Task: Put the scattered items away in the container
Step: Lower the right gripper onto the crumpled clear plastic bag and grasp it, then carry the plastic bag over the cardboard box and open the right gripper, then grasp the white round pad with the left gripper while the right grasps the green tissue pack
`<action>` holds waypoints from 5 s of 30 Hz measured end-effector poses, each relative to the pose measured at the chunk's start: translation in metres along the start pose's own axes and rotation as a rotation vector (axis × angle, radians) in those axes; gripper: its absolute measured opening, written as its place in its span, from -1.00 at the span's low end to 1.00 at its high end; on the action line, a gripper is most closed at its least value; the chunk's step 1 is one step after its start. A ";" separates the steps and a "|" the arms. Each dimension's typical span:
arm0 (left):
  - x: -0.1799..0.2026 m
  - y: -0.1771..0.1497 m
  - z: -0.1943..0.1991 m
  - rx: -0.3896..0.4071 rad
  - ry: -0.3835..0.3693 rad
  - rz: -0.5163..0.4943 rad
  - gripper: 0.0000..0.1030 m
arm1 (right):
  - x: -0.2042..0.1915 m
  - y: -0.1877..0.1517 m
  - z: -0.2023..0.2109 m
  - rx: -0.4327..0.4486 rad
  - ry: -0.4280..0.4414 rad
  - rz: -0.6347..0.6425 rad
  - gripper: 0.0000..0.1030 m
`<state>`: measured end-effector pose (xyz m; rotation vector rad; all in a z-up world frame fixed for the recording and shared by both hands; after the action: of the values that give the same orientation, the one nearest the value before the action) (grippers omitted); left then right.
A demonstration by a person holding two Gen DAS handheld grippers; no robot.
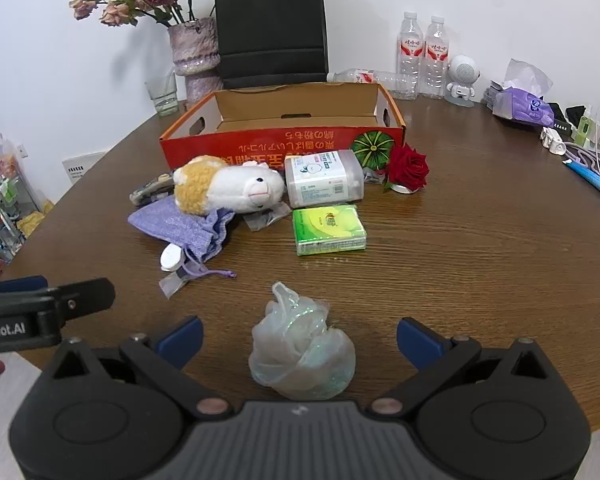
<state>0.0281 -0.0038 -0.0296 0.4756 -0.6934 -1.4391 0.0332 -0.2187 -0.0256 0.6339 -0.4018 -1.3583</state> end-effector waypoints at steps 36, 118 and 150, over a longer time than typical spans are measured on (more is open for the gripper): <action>-0.002 -0.005 -0.025 -0.077 -0.013 0.019 1.00 | 0.007 -0.002 -0.025 -0.049 -0.009 -0.006 1.00; -0.021 0.088 -0.083 0.053 -0.144 -0.270 0.77 | 0.064 0.121 -0.086 0.131 0.115 0.172 0.76; -0.036 0.021 -0.075 -0.017 -0.212 -0.171 -0.43 | 0.050 0.062 -0.088 0.133 0.054 0.114 0.22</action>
<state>0.0953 0.0259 -0.0746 0.3794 -0.8245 -1.6719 0.1441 -0.2457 -0.0586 0.7454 -0.4804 -1.2107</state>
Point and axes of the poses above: each gripper's, at about its wrist camera, not at the fingertips, and z roughly against the way its jaws point, x to its right, y to its top, the point moved 3 cm from there along -z, roughly the way its jaws point, and after that the axes turned 4 degrees about -x, right-handed, at the moved point
